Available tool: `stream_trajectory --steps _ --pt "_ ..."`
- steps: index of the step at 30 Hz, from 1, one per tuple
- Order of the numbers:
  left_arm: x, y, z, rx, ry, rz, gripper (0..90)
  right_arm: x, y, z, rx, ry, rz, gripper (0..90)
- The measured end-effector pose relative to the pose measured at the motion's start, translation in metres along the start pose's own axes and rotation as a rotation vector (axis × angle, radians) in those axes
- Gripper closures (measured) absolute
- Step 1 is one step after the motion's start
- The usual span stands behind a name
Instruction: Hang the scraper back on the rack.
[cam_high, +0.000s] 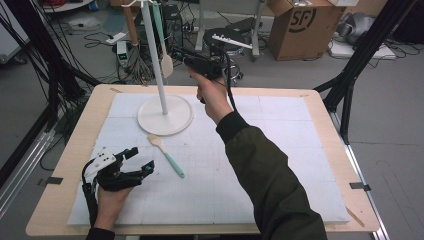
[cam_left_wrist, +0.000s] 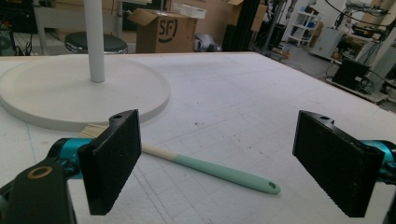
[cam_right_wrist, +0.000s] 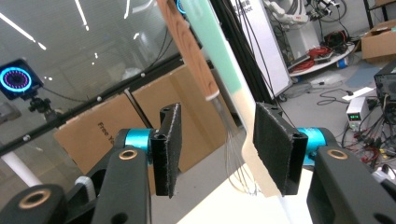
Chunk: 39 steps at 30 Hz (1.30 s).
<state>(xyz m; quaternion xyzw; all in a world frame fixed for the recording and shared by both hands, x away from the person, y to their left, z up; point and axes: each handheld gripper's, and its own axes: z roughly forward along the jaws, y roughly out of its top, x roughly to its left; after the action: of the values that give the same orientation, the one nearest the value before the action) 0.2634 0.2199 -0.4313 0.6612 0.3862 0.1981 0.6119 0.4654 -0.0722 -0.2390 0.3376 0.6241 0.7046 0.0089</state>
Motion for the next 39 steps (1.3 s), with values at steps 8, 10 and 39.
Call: stream_trajectory --steps 8,10,39 --pt "0.001 -0.001 -0.001 0.003 0.007 0.001 16.1 -0.004 -0.015 -0.006 0.028 -0.003 0.015 47.0" --pt "0.001 -0.001 -0.001 0.005 0.01 0.001 16.2 -0.006 -0.019 -0.008 0.036 -0.003 0.019 46.8" --pt "-0.002 -0.001 0.001 0.015 0.019 0.012 16.2 -0.018 -0.069 -0.032 0.124 -0.016 0.06 45.3"
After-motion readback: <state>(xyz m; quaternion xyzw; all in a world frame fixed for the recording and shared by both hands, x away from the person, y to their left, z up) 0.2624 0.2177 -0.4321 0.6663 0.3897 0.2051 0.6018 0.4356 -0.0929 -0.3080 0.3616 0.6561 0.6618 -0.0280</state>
